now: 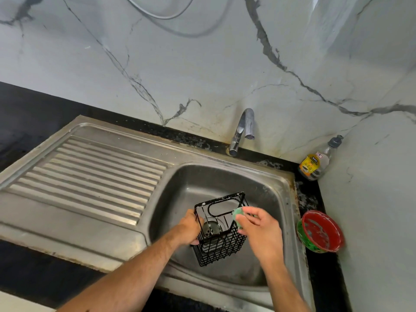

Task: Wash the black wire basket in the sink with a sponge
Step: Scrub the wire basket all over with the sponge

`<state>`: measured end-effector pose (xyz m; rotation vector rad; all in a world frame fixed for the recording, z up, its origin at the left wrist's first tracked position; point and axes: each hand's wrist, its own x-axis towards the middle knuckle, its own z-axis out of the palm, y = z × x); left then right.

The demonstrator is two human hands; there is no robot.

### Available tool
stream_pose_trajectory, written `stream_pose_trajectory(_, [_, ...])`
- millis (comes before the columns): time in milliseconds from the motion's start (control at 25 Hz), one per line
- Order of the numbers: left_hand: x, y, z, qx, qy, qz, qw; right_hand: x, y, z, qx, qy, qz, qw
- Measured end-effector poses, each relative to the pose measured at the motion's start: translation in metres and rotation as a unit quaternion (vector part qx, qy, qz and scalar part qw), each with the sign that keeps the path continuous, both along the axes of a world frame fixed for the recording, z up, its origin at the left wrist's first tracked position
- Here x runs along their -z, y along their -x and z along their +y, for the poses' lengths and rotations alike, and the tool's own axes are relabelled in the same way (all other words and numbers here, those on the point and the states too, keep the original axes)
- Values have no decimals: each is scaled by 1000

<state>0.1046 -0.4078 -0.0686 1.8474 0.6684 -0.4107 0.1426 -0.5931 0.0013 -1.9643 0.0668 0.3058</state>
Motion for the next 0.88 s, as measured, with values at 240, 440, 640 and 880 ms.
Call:
stream_pose_trajectory(240, [-5,0,-6,5,-1,-7,1000,11,17,24,-108,264,-148,947])
stream_pose_trajectory(440, [-3,2,-2,25,3,-7,1000,15,12,22,-133,317,-59,937])
stream_pose_trajectory(640, [3,6,1,14,-2,-13,1000,28,28,21,-112,325,-132,930])
stream_pose_trajectory(880, [2,5,-2,43,-10,-14,999,26,34,12,-94,298,-92,945])
